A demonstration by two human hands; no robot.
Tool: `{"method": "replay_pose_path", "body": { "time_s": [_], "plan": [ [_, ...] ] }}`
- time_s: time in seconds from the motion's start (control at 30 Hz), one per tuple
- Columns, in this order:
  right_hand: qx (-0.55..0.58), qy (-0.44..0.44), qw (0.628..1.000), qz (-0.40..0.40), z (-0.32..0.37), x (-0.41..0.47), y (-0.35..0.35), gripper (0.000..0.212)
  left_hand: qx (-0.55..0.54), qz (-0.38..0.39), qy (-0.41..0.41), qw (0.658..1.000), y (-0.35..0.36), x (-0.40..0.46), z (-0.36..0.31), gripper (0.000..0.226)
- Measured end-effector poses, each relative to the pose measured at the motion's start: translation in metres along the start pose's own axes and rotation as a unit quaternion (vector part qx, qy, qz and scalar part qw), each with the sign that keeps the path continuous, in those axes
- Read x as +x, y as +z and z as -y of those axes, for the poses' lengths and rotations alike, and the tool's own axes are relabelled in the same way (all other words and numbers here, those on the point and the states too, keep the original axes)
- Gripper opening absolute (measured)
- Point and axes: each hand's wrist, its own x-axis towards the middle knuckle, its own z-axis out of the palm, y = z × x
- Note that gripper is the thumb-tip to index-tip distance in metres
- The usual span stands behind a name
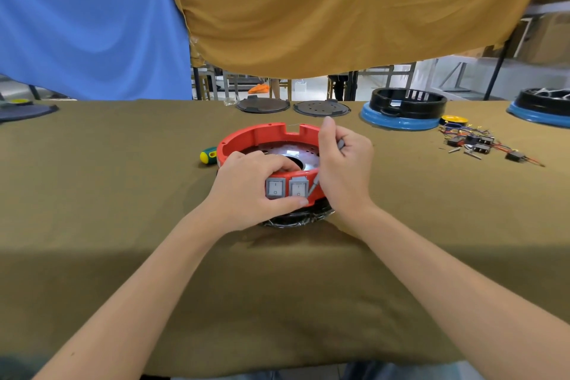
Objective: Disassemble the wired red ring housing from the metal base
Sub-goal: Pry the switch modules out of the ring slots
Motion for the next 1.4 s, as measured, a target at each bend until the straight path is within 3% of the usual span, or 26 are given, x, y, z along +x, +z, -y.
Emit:
{"method": "replay_pose_path", "body": {
  "time_s": [0.27,0.5,0.77,0.87,1.0,1.4],
  "plan": [
    [0.009,0.055,0.996,0.073,-0.001,0.02,0.001,0.055,-0.005,0.006,-0.006,1.0,-0.003,-0.001,-0.001,0.061],
    [0.057,-0.025,0.997,0.045,0.029,0.034,-0.005,0.059,-0.042,0.049,-0.008,0.998,-0.012,-0.002,0.001,0.05],
    [-0.044,-0.127,0.974,0.181,0.04,0.028,0.018,0.058,-0.049,0.083,-0.021,0.995,-0.019,0.0,-0.001,0.044],
    [-0.056,-0.166,0.966,0.19,0.043,0.03,0.018,0.058,-0.054,0.078,-0.014,0.995,-0.018,0.001,0.0,0.04],
    [-0.092,-0.2,0.938,0.266,0.047,0.034,0.018,0.054,-0.069,0.06,-0.019,0.996,-0.016,0.0,0.001,0.028],
    [-0.197,-0.092,0.872,0.438,0.052,0.055,0.043,0.056,-0.072,0.086,-0.052,0.992,-0.019,-0.001,-0.002,0.053]
  ]
}}
